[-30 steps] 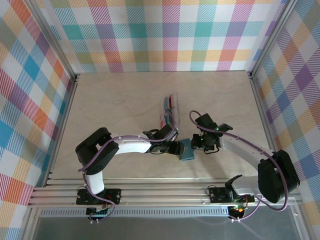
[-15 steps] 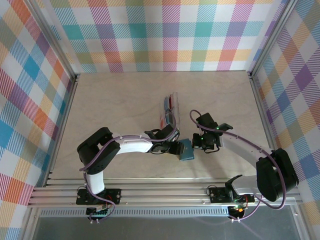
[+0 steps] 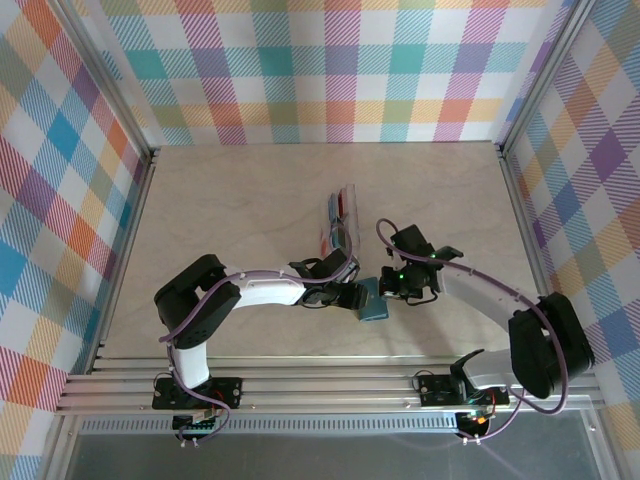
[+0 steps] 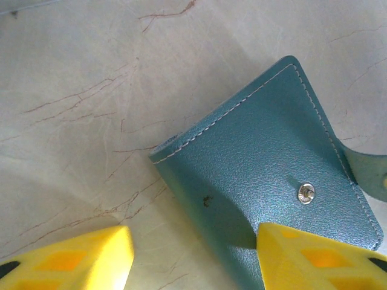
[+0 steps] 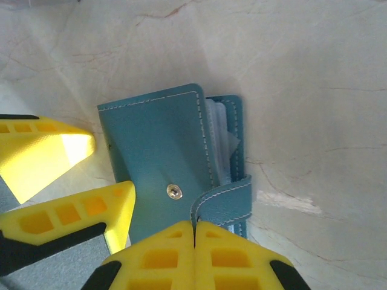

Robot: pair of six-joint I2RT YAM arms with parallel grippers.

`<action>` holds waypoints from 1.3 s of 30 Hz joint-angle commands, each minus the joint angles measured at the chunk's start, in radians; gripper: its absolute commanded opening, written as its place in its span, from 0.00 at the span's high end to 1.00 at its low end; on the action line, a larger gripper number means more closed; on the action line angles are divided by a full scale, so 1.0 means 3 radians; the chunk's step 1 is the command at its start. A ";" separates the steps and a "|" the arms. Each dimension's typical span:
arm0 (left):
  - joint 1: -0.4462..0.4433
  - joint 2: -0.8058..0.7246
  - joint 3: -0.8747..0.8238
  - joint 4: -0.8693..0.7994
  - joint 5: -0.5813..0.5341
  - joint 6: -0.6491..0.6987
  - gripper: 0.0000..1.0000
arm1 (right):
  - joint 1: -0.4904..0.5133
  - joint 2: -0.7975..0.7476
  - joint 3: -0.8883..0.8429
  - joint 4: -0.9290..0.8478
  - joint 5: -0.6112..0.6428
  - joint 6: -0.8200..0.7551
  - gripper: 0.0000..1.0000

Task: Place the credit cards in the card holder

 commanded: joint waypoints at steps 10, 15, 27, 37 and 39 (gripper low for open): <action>-0.0021 0.0263 -0.0065 0.0036 -0.0025 0.0034 0.43 | -0.0003 0.0421 0.0195 0.0168 -0.0303 -0.0069 1.00; -0.0020 0.0268 -0.0064 0.0046 -0.0014 0.0040 0.43 | 0.0012 0.0521 0.0240 0.0172 -0.0314 -0.0064 1.00; -0.0006 0.0298 -0.0051 0.0072 0.0016 0.0046 0.44 | 0.0083 0.0708 0.0383 0.0054 -0.0245 -0.0102 1.00; 0.0003 0.0312 -0.0053 0.0113 0.0038 0.0042 0.45 | 0.0165 0.0896 0.0519 -0.0074 -0.0204 -0.0127 1.00; 0.0005 0.0317 -0.0054 0.0120 0.0045 0.0044 0.45 | 0.0178 0.0946 0.0542 -0.0108 -0.0177 -0.0132 1.00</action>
